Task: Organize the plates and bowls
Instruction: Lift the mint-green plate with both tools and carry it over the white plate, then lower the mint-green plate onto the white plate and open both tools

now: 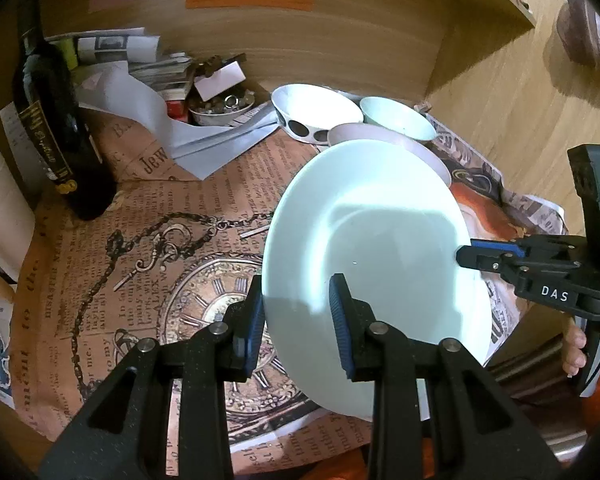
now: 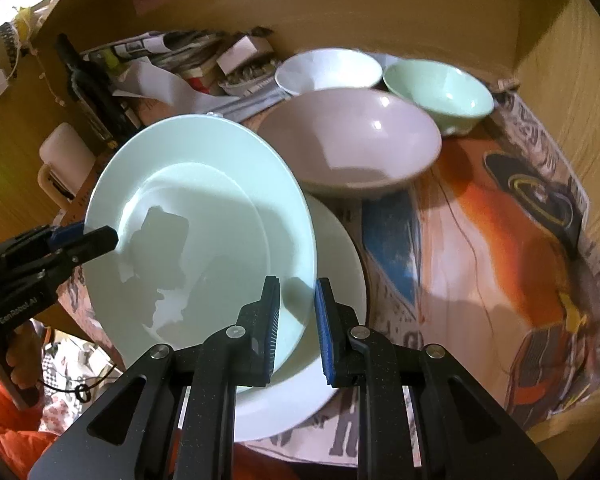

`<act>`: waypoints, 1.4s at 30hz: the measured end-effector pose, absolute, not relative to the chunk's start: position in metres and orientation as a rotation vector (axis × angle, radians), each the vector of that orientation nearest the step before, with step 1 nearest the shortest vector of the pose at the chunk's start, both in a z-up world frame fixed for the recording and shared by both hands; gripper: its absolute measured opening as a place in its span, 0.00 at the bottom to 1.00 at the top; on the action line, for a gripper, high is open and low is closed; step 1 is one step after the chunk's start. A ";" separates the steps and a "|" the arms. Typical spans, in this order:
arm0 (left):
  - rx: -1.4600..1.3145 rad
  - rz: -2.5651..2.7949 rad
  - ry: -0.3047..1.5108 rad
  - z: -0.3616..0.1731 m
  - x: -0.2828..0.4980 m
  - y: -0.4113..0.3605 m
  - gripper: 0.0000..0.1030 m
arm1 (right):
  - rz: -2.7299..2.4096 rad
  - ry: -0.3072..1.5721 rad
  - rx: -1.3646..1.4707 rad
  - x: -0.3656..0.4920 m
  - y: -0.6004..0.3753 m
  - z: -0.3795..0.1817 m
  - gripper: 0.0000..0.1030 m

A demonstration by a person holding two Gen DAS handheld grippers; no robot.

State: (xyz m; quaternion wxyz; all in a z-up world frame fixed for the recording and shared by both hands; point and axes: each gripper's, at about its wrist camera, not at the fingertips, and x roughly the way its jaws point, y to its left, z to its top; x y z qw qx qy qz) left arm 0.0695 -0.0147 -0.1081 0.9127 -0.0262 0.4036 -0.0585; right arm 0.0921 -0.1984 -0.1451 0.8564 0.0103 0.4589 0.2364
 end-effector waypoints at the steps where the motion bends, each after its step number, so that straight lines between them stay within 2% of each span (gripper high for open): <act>1: -0.048 -0.121 0.832 -0.109 0.069 -0.017 0.30 | 0.496 0.968 0.024 0.092 -0.199 -0.147 0.16; 25: -0.023 -0.142 0.938 -0.149 0.087 -0.022 0.31 | 0.486 0.982 0.025 0.085 -0.209 -0.158 0.17; 42: 0.031 -0.145 0.937 -0.152 0.099 -0.028 0.32 | 0.456 0.942 0.029 0.078 -0.212 -0.155 0.17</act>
